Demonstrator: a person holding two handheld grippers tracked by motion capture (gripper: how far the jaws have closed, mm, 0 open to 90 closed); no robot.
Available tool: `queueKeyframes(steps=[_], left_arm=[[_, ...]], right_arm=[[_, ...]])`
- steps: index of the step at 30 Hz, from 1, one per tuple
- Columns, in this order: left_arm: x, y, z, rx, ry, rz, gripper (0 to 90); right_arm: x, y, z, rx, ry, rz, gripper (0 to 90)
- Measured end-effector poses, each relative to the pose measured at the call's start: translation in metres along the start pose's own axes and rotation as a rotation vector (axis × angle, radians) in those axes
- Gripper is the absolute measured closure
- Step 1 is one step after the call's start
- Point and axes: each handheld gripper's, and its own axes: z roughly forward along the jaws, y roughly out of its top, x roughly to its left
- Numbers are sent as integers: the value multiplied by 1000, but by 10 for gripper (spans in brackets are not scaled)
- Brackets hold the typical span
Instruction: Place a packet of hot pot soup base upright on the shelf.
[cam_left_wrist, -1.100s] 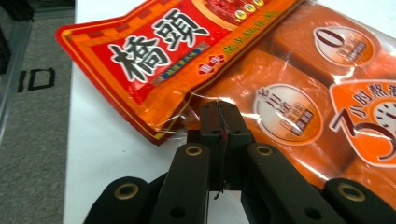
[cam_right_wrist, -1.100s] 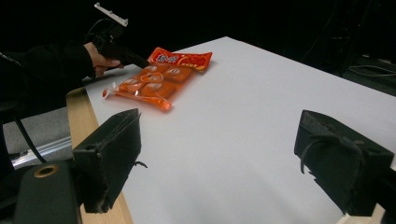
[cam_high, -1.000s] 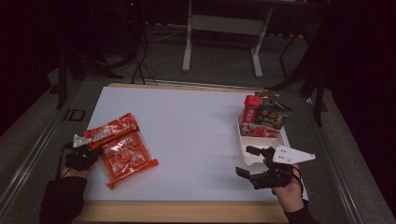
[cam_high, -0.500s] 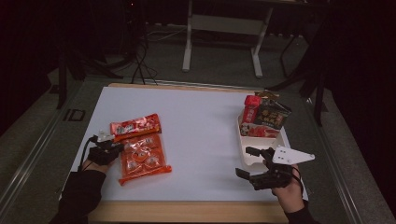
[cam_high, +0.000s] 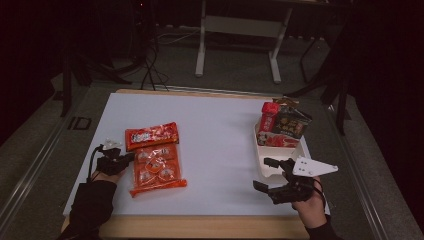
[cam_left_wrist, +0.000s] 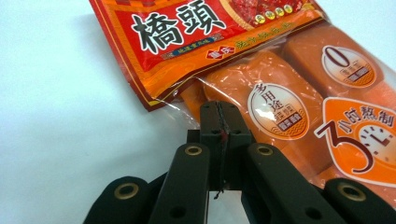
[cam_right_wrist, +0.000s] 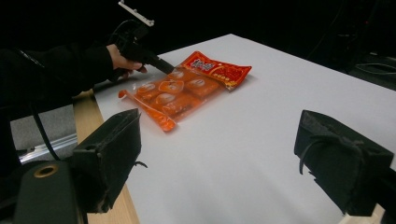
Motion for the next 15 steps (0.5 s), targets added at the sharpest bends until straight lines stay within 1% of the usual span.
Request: queueKeyframes(steps=[2,4,5,6,7,10,13,15], left_arm=[[-2,0,1,0,1,20,899],[-6,1,3,4,12,44,900],[-6,1,3,4,12,44,900],[-10,3,3,19,35,89,900],[-12,4,4,21,40,94,900],[-16,5,5,20,34,102,900],[-24,6,7,20,10,113,900],[-30,8,10,23,12,143,900]], right_arm=[[1,0,0,2,-1,-6,146],[1,0,1,1,3,-3,146],[0,0,1,4,0,-4,146],[0,0,1,5,1,-3,146],[0,0,1,4,3,0,147],[0,0,2,6,5,-1,147],[1,1,2,9,6,-5,147],[0,0,2,7,9,-2,148]])
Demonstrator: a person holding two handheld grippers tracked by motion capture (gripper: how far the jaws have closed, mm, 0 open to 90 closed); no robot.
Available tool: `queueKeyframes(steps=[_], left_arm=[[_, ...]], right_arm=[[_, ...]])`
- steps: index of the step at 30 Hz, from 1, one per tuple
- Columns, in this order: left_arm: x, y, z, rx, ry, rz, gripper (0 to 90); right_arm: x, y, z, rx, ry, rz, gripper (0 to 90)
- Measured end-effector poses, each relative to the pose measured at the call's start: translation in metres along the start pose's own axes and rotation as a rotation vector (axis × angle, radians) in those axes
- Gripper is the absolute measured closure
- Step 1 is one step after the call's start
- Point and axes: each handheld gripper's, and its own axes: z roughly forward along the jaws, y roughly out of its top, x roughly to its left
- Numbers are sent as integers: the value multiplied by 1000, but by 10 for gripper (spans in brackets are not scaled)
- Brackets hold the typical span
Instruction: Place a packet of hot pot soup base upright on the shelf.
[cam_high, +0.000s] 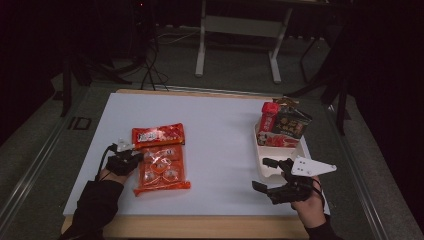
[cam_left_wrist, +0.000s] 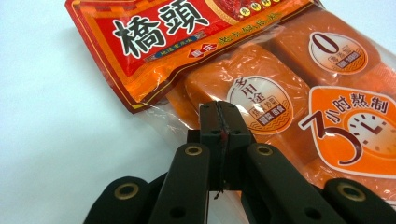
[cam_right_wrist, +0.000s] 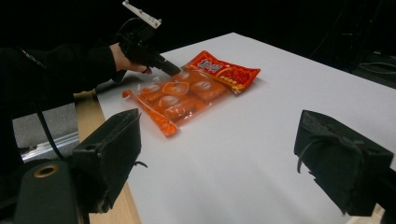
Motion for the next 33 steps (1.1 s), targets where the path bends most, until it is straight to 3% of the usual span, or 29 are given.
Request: queueKeyframes(steps=[7,15,20,24,29,30,33], left_arm=[[-21,12,13,7,-37,49,900],[-58,27,29,15,-84,111,900],[-70,32,35,21,-98,135,900],[-77,35,37,19,-119,149,900],[-73,34,34,10,-156,154,899],[-72,33,29,21,-183,154,899],[-73,31,21,47,-208,176,899]], right_arm=[[0,-1,1,3,6,3,150],[-1,-2,1,5,6,4,150],[0,-1,1,10,8,2,150],[0,-2,1,9,10,4,150],[0,-1,0,7,7,1,150],[0,-1,-1,5,7,2,150],[0,-1,-1,4,5,5,150]])
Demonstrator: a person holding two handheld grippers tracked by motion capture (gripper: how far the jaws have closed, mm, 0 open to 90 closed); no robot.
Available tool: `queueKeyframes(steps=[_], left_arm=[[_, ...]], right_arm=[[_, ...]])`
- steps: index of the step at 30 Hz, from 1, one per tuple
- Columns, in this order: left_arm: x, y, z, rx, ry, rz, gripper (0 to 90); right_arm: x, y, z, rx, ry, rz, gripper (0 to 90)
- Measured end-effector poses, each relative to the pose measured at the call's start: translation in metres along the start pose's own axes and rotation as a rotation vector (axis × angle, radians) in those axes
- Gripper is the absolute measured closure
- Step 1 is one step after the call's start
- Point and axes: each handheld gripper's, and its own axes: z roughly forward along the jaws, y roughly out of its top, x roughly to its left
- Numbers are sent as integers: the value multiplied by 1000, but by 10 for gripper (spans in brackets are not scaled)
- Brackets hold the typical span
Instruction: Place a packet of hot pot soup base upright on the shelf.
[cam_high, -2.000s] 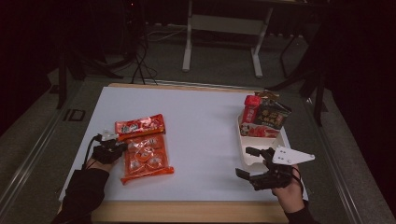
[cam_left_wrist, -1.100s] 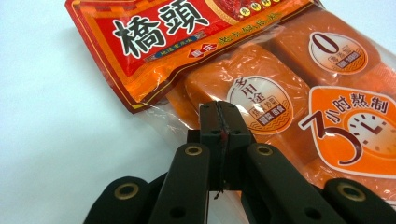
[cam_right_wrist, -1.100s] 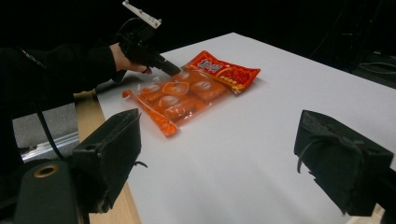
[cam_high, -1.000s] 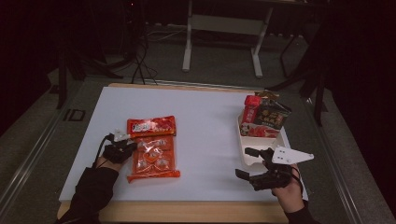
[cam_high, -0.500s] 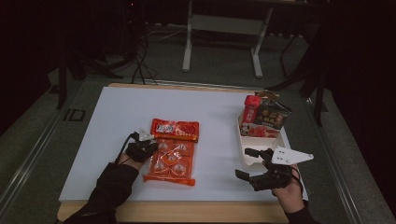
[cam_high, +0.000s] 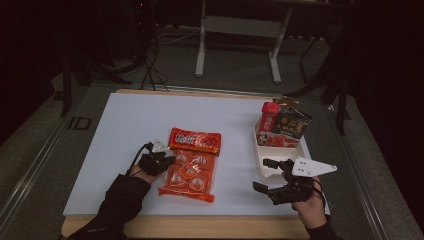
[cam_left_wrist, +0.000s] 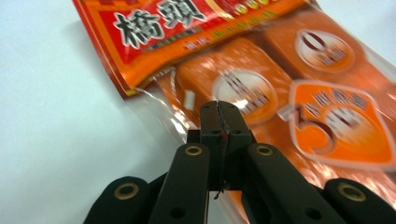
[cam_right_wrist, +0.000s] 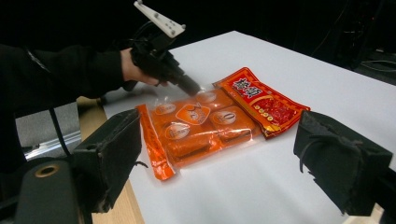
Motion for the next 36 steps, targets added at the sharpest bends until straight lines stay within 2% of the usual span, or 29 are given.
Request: queueKeyframes(steps=[4,7,11,14,16,24,28,31,36], left_arm=[[-8,-9,-10,24,-37,12,898],[-10,-15,-14,48,-42,30,899],[-9,-18,-13,54,-60,8,899],[-9,-16,-13,52,-63,-3,900],[-14,-12,-10,56,-65,16,900],[-44,5,11,51,-122,66,900],[-47,8,14,51,-139,73,900],[-43,10,16,36,-117,61,897],[-27,18,24,25,-40,28,897]], right_arm=[[0,0,0,-1,0,-1,150],[1,1,0,0,0,-3,150],[1,1,1,4,0,-4,150],[1,1,1,3,2,-2,150],[1,1,3,8,6,-4,150],[2,1,3,9,7,-8,150],[1,-1,1,5,6,-1,150],[1,0,0,3,3,-3,150],[1,1,-2,-4,1,-4,150]])
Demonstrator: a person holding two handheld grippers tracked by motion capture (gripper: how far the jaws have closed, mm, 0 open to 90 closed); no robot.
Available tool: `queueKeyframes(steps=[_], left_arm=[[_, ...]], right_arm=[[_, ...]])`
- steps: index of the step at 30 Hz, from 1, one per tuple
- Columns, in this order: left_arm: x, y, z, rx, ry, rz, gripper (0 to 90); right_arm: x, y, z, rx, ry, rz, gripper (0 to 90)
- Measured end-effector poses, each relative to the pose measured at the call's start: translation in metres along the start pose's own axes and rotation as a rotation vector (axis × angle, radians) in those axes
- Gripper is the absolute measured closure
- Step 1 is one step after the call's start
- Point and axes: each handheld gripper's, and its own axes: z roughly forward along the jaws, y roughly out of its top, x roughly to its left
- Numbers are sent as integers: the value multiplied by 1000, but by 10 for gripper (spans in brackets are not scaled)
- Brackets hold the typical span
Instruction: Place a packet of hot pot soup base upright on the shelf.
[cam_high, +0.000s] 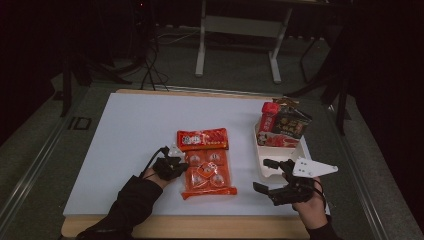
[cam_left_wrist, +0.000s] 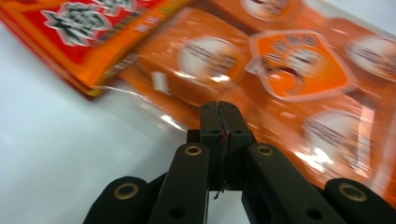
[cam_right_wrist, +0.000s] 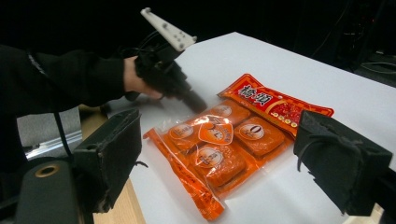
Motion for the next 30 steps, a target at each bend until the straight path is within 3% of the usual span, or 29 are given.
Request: queueKeyframes(steps=[2,4,9,12,16,22,26,30], left_arm=[[7,3,3,-5,9,-20,897],[11,7,6,-5,28,-14,897],[16,14,12,14,20,-13,898],[13,17,15,20,20,6,899],[10,20,18,20,8,0,900],[-7,28,24,24,-9,37,900],[-15,32,29,24,-25,35,900],[-15,33,29,20,-41,62,899]], right_arm=[[0,0,0,1,-2,-3,150],[-1,-1,0,3,-2,-1,150],[-1,-1,0,4,-1,-1,150],[-1,-1,0,6,-2,-3,150],[0,-1,1,6,0,-5,150],[0,-1,0,5,-4,-7,154],[-1,-1,0,-2,-3,-3,154],[-1,-2,0,-1,-4,-5,154]])
